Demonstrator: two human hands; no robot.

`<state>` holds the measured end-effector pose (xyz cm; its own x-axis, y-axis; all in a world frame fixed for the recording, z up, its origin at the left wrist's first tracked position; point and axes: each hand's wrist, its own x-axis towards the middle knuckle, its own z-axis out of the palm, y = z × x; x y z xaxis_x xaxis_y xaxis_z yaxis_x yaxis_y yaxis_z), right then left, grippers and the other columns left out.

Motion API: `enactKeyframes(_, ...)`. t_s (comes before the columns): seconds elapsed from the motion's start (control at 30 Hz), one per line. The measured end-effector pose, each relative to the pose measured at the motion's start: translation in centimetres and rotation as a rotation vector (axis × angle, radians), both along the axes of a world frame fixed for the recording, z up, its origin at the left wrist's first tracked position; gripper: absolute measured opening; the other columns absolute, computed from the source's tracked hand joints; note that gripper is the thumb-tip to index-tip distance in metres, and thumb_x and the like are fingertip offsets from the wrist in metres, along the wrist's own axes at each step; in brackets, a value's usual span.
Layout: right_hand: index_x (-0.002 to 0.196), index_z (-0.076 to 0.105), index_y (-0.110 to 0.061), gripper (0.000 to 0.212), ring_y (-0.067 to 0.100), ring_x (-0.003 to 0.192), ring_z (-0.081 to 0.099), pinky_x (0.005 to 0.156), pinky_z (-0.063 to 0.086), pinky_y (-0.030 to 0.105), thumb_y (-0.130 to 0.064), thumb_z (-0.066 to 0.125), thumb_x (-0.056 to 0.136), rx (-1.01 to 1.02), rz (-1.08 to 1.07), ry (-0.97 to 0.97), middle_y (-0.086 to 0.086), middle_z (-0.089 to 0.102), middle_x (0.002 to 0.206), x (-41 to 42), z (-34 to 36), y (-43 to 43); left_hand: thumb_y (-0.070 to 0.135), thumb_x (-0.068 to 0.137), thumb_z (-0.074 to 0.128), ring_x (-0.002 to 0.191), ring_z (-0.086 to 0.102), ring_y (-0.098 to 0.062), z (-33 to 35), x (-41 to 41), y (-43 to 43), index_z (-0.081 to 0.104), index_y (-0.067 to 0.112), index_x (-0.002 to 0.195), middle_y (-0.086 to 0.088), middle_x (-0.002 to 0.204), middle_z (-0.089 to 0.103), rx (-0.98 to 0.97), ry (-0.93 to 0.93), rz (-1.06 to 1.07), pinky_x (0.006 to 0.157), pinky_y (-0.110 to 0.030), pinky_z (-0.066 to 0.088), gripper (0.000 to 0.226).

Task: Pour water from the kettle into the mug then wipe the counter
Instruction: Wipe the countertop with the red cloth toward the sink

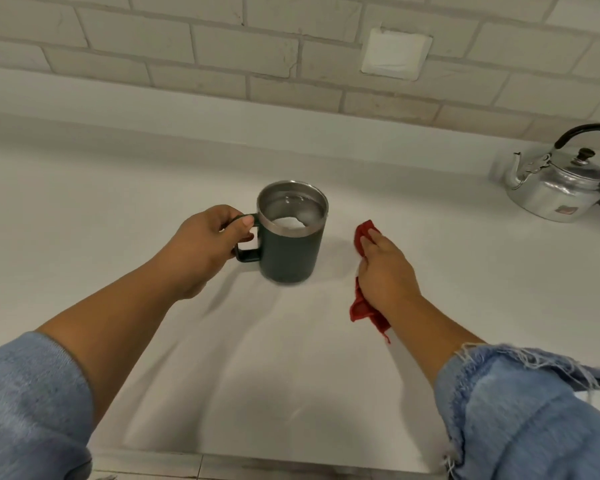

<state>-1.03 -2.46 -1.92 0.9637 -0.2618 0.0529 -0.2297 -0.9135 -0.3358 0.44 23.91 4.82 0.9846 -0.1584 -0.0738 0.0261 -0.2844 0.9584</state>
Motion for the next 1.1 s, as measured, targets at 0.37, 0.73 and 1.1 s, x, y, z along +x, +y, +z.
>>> enactKeyframes(0.37, 0.148, 0.026, -0.028, 0.078, 0.016, 0.143, 0.021, 0.111, 0.006, 0.026, -0.009, 0.065, 0.084, 0.002, 0.700, 0.112, -0.010, 0.018, 0.159, -3.2, 0.3, 14.3, 0.029, 0.095, 0.051, 0.102, 0.064, -0.020, 4.1, 2.5, 2.1, 0.058, 0.017, 0.084, -0.004, 0.091, 0.063, -0.023, -0.109, 0.040, 0.094, -0.043, 0.051, 0.018)
enactKeyframes(0.73, 0.110, 0.069, -0.023, 0.050, 0.004, 0.121, 0.054, 0.108, 0.032, 0.016, 0.013, 0.046, 0.084, 0.724, 0.303, -0.240, -0.007, 0.064, 0.124, -7.9, 4.5, -0.1, 0.030, 0.093, 0.054, 0.109, 0.062, -0.026, 1.2, 1.6, -1.5, 0.059, 0.017, 0.085, -0.009, 0.098, 0.064, -0.045, -0.025, 0.005, 0.099, -0.053, 0.047, 0.016)
enactKeyframes(1.1, 0.145, 0.035, -0.029, 0.053, 0.013, 0.137, 0.031, 0.114, 0.023, 0.026, -0.024, 0.043, 0.093, 0.071, 0.100, -0.034, -0.011, 0.024, 0.156, -12.4, 0.0, 2.4, 0.032, 0.093, 0.054, 0.110, 0.060, -0.030, -0.4, 1.4, -2.5, 0.059, 0.018, 0.086, -0.011, 0.103, 0.064, -0.021, 0.019, 0.012, 0.098, -0.052, 0.048, 0.017)
